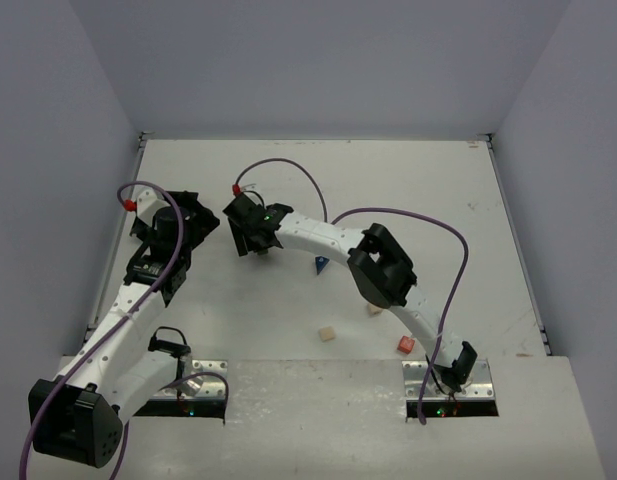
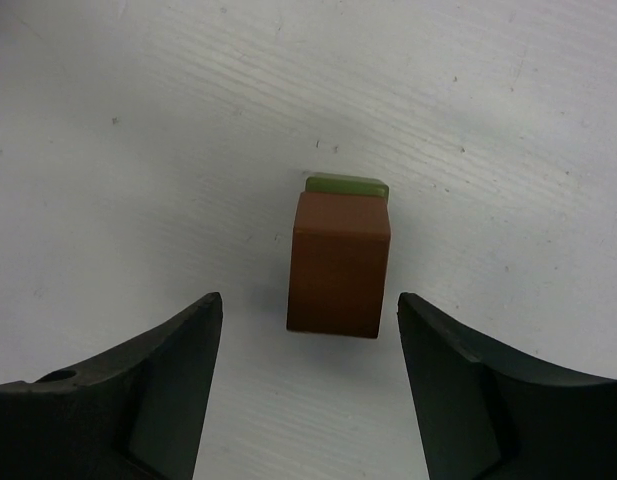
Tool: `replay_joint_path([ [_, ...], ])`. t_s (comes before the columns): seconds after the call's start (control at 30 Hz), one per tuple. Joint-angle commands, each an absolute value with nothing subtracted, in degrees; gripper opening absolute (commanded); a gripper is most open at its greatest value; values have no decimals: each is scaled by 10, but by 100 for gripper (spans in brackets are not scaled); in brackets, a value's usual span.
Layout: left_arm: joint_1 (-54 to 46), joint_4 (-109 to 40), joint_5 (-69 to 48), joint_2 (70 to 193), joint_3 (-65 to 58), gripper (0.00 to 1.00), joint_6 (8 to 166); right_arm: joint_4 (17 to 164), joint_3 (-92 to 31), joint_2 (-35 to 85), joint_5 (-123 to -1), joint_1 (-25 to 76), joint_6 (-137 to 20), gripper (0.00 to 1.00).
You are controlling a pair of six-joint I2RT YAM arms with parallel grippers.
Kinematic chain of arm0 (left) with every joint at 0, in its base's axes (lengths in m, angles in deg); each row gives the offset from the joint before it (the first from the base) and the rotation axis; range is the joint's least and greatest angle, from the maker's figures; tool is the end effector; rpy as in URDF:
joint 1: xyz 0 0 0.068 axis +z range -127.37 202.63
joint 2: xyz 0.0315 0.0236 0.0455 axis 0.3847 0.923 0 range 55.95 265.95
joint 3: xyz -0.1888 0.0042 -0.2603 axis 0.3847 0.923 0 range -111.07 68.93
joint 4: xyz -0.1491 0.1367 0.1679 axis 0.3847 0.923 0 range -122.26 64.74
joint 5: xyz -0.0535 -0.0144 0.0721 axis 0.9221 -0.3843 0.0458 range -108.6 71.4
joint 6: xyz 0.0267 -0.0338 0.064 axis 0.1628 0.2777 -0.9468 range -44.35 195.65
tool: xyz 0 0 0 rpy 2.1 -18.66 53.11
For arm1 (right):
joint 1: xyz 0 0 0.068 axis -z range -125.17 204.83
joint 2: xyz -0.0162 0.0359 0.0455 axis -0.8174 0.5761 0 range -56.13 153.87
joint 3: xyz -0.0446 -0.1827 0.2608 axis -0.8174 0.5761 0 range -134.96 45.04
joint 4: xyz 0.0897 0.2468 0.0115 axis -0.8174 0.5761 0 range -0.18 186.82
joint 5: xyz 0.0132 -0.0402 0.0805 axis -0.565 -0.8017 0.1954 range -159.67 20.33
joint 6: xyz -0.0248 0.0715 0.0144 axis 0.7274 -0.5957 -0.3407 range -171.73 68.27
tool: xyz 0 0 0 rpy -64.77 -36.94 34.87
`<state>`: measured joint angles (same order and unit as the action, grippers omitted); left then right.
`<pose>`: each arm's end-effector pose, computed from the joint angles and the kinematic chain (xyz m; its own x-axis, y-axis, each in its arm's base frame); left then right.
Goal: Build the wood block tower
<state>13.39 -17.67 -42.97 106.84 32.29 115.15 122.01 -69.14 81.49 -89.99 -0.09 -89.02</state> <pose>0.1946 -0.0041 0.2902 -0.2334 -0.5491 -0.8025 -0.4651 0.7878 -0.4037 0.3511 0.4604 0.1704 -0.7741 -0.1136 -0.6227 -0.2334 0.9657 0.1141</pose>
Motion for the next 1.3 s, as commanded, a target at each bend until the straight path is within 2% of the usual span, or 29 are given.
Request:
replay_joint_path([
  [0.0, 139, -200, -429, 1066, 322, 100, 1155, 1203, -685, 773, -910, -5, -886, 75],
  [0.03, 139, -200, -429, 1065, 321, 100, 1155, 1203, -684, 770, -911, -5, -884, 77],
  [0.07, 139, -200, -429, 1065, 321, 100, 1155, 1201, -683, 770, -914, -6, -884, 85],
  [0.1, 139, -200, -429, 1065, 322, 100, 1155, 1198, -678, 763, -917, -6, -880, 98],
  [0.13, 139, -200, -429, 1064, 322, 100, 1154, 1190, -666, 758, -919, -7, -878, 99],
  [0.6, 139, -198, -418, 1037, 328, 100, 1149, 1106, -463, 538, -931, -7, -821, 99],
  [0.73, 139, -205, -409, 1035, 333, 100, 1145, 1065, -315, 441, -941, -6, -813, 99],
  [0.9, 139, -212, -393, 1040, 334, 100, 1139, 1063, -164, 325, -1026, -1, -834, 99],
  [1.27, 139, -227, -373, 1052, 335, 100, 1132, 1115, 62, 119, -1013, 35, -927, 99],
])
